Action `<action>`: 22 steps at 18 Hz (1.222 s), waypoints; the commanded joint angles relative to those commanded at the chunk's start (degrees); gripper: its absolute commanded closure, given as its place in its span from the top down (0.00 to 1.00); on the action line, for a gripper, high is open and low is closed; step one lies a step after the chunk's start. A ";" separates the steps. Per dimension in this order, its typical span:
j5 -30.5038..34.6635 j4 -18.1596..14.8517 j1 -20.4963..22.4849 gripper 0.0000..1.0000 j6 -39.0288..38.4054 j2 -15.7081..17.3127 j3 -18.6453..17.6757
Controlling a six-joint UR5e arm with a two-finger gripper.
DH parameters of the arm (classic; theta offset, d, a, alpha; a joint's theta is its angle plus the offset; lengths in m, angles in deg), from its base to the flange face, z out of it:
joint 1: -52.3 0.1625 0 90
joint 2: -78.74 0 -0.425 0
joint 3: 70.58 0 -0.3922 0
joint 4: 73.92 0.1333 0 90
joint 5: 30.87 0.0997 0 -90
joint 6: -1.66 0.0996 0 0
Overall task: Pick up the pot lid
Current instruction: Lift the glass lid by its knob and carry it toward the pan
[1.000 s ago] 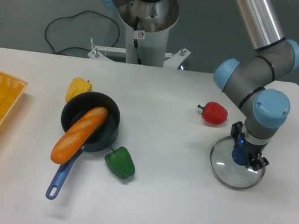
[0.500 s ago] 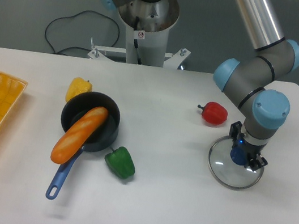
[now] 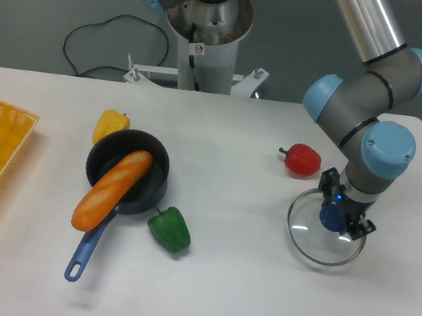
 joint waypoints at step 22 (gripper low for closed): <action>-0.09 -9.94 -8.71 0.43 -9.84 8.35 0.70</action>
